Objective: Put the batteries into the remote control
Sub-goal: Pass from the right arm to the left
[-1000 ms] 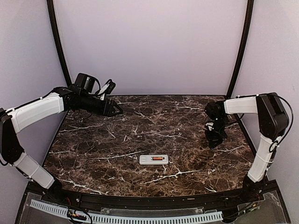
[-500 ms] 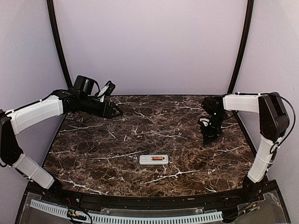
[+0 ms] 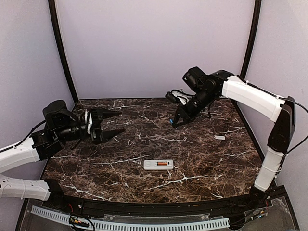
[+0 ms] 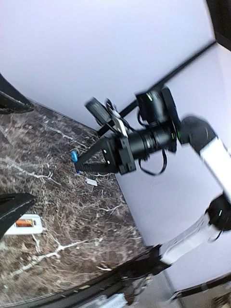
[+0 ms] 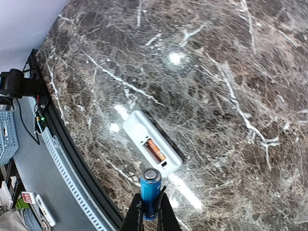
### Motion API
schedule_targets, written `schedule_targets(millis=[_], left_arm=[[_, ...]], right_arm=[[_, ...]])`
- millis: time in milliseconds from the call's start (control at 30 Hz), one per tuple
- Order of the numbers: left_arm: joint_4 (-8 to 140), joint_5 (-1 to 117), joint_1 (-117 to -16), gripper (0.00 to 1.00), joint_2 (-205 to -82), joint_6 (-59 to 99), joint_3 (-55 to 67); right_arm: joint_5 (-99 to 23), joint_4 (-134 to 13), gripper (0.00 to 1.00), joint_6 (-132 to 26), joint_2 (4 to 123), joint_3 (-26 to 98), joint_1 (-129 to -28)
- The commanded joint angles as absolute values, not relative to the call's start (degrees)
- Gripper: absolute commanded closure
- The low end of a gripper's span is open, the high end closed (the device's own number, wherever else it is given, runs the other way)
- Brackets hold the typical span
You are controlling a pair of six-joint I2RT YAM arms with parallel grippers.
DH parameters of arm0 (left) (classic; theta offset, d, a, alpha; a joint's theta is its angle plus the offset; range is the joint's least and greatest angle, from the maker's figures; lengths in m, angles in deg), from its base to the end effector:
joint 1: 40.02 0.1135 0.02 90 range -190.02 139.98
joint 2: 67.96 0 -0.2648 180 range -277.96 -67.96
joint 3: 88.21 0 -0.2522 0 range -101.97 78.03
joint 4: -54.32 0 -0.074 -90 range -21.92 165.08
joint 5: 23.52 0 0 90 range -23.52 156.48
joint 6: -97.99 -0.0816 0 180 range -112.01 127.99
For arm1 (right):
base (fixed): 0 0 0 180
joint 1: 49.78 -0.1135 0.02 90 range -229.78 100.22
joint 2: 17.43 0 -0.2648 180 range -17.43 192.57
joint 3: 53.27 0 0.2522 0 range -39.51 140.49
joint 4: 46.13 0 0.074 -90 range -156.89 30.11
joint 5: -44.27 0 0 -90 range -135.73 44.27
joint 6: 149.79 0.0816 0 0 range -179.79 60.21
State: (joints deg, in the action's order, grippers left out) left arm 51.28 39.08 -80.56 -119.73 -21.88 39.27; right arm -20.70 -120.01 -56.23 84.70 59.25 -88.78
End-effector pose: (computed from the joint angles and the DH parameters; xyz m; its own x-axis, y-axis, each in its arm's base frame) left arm 0.1690 -0.1939 0.3345 0.5048 0.1501 -0.8501 0.7780 0.3476 0.5233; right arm 0.2812 0.2721 0.2855 -0.7386 -0.5257 -0.4220 -0.6724 0.6192 0.4056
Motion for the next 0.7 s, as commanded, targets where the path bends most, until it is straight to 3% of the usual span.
schedule_targets(millis=[0,100,267,467,667], left_arm=[[56.4,44.3,-88.3,0.45,-124.2,-52.0,37.4],[56.1,45.8,-90.6,0.45,-127.4,-59.9,37.0],[53.8,54.4,-95.7,0.56,-132.9,-69.9,36.0],[54.0,56.5,-96.3,0.53,-135.1,-70.6,36.0],[52.8,57.7,-96.7,0.59,-136.9,-68.0,35.4]], right_arm=[[-18.4,-124.8,1.0,-56.8,87.9,65.4,-94.7],[-18.8,-126.1,1.0,-56.4,89.9,68.9,-98.1],[-18.8,-127.8,1.0,-56.7,92.9,72.8,-102.2],[-17.6,-127.7,1.0,-57.4,94.7,74.6,-104.4],[-18.0,-127.9,1.0,-58.5,96.0,75.8,-105.5]])
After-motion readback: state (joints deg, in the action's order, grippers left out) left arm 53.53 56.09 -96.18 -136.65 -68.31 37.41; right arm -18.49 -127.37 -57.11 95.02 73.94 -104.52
